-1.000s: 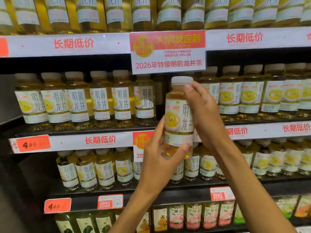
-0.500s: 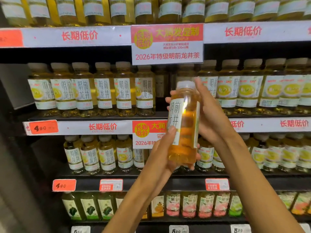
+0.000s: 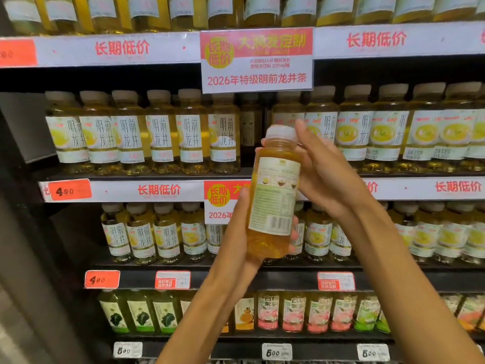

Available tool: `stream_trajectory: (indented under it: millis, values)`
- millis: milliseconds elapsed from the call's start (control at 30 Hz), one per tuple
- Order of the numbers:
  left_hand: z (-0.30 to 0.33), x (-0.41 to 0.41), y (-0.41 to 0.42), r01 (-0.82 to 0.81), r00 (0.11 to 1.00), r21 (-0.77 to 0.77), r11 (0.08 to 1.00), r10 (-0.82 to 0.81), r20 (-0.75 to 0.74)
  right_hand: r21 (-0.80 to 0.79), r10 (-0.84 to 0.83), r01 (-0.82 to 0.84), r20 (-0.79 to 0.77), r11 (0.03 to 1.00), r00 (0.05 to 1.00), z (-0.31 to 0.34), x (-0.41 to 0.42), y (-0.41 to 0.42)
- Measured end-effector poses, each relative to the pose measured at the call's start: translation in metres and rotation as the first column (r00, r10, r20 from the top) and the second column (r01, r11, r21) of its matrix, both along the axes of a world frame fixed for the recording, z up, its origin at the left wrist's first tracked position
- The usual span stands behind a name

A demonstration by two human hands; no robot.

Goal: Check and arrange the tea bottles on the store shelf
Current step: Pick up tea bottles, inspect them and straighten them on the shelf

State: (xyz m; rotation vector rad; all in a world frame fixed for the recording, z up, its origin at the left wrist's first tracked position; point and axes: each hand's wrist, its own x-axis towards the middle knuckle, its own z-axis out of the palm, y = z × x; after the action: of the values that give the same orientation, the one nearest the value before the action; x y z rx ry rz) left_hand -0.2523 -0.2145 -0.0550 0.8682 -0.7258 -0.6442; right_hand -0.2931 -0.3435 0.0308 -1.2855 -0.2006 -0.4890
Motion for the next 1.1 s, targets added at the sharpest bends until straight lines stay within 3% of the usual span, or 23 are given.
stream_trajectory:
  millis: [67, 167, 233, 300, 400, 467, 500, 567, 633, 700, 800, 867, 933, 1000, 1100]
  values:
    - [-0.001, 0.000, 0.002, 0.199, 0.966, -0.073, 0.977, -0.209, -0.154, 0.079, 0.124, -0.124, 0.007, 0.989, 0.992, -0.004, 0.003, 0.004]
    - [-0.006, 0.002, 0.005, 0.327, 0.925, -0.067, 0.943, -0.334, -0.180, 0.117, 0.216, -0.221, 0.055, 0.968, 0.975, -0.006, 0.007, 0.009]
    - [-0.007, 0.009, 0.008, 0.122, 0.991, 0.052, 0.991, -0.119, -0.061, 0.051, 0.126, -0.129, 0.058, 0.990, 0.990, -0.003, 0.008, 0.009]
    - [-0.002, 0.014, 0.012, -0.137, 0.986, 0.123, 0.983, 0.123, 0.115, -0.041, -0.020, 0.021, 0.021, 0.999, 1.000, 0.001, 0.009, 0.011]
    - [0.002, 0.016, 0.013, -0.244, 0.946, 0.158, 0.957, 0.199, 0.256, -0.056, -0.152, 0.150, -0.035, 0.987, 0.988, -0.002, 0.017, 0.014]
    - [0.004, 0.017, 0.014, -0.120, 0.989, 0.094, 0.988, 0.111, 0.096, -0.018, -0.158, 0.157, -0.044, 0.987, 0.986, -0.003, 0.020, 0.017]
    - [0.006, 0.017, 0.016, 0.035, 0.998, 0.025, 0.999, -0.033, -0.058, 0.004, -0.131, 0.131, -0.040, 0.991, 0.991, -0.004, 0.021, 0.017]
    - [0.007, 0.018, 0.016, 0.291, 0.905, -0.130, 0.948, -0.317, -0.283, 0.053, -0.036, 0.037, -0.027, 0.998, 0.999, -0.003, 0.021, 0.017]
    - [0.005, 0.017, 0.017, 0.394, 0.850, -0.175, 0.902, -0.431, -0.303, 0.102, 0.060, -0.059, -0.011, 0.993, 0.998, -0.002, 0.023, 0.017]
    - [0.003, 0.018, 0.017, 0.420, 0.865, -0.117, 0.900, -0.436, -0.248, 0.095, 0.063, -0.064, 0.015, 0.993, 0.998, 0.000, 0.025, 0.017]
    - [0.004, 0.026, 0.018, 0.102, 0.994, 0.080, 0.992, -0.098, -0.049, -0.002, -0.065, 0.065, 0.026, 0.998, 0.998, 0.003, 0.023, 0.014]
    - [0.009, 0.031, 0.020, 0.036, 0.991, 0.132, 0.991, -0.052, 0.123, -0.055, -0.143, 0.144, 0.023, 0.988, 0.989, 0.004, 0.024, 0.010]
    - [0.013, 0.029, 0.022, 0.019, 0.984, 0.186, 0.982, -0.051, 0.169, -0.054, -0.157, 0.157, -0.002, 0.986, 0.988, 0.006, 0.025, 0.010]
    - [0.016, 0.026, 0.022, 0.137, 0.990, 0.144, 0.980, -0.138, -0.004, -0.004, -0.115, 0.115, -0.030, 0.993, 0.993, 0.004, 0.026, 0.012]
    - [0.020, 0.021, 0.023, 0.385, 0.871, -0.057, 0.921, -0.383, -0.309, 0.109, -0.054, 0.063, -0.079, 0.992, 0.995, -0.002, 0.030, 0.014]
